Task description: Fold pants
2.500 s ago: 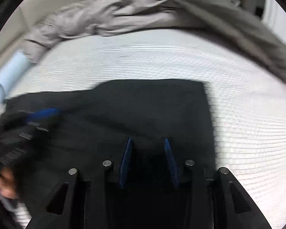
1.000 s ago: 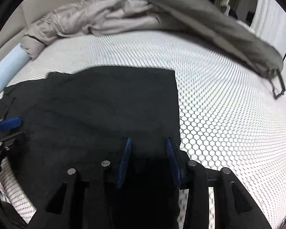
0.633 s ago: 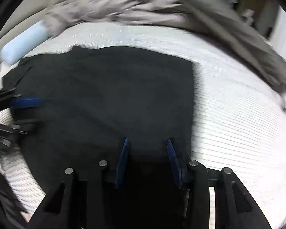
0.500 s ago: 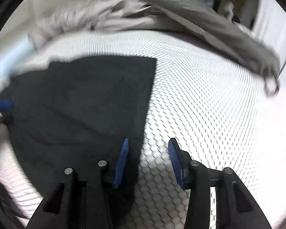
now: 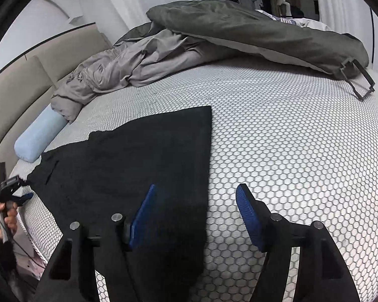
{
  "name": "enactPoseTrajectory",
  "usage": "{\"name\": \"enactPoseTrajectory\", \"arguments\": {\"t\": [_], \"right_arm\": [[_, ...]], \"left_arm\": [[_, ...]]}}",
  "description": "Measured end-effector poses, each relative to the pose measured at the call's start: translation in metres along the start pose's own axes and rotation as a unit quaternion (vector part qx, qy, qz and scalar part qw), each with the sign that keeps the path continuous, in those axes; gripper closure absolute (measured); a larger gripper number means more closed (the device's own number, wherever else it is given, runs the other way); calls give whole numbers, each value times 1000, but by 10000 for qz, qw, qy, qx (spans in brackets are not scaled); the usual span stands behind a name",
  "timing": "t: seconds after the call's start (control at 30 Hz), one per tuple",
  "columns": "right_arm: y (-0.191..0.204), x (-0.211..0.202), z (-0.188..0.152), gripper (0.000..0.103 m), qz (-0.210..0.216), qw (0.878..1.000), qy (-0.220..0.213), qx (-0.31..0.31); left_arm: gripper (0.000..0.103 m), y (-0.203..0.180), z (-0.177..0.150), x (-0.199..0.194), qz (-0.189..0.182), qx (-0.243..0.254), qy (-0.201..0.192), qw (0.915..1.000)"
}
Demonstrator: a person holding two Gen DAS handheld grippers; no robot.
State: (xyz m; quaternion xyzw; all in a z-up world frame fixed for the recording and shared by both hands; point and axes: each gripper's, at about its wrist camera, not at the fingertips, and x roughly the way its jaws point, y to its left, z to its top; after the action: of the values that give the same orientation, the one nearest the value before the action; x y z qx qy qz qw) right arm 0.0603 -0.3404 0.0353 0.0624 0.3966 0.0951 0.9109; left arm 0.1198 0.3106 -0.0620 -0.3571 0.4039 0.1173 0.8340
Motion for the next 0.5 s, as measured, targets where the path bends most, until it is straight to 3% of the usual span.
{"name": "enactPoseTrajectory", "arguments": {"t": [0.03, 0.1, 0.13, 0.23, 0.33, 0.4, 0.5], "right_arm": [[-1, -1, -2, 36, -34, 10000, 6, -31], [1, 4, -1, 36, -79, 9999, 20, -100], [1, 4, -3, 36, -94, 9999, 30, -120], [1, 4, -6, 36, -187, 9996, 37, -213], [0, 0, -3, 36, -255, 9994, -65, -208], [0, -4, -1, 36, -272, 9994, -148, -183], [3, -10, 3, 36, -274, 9990, -287, -203]], "left_arm": [[63, 1, 5, 4, 33, -42, -116, 9999], [89, 4, 13, 9, 244, -205, -257, 9992], [95, 4, 14, 9, 243, -291, -296, 9988], [103, -27, 10, -6, 540, 221, -765, 9954], [103, -75, -3, -39, 687, 1008, -1453, 9818], [103, -118, -16, -61, 594, 1559, -1864, 9682], [103, -178, -43, -87, 80, 2153, -2099, 9537]]}}
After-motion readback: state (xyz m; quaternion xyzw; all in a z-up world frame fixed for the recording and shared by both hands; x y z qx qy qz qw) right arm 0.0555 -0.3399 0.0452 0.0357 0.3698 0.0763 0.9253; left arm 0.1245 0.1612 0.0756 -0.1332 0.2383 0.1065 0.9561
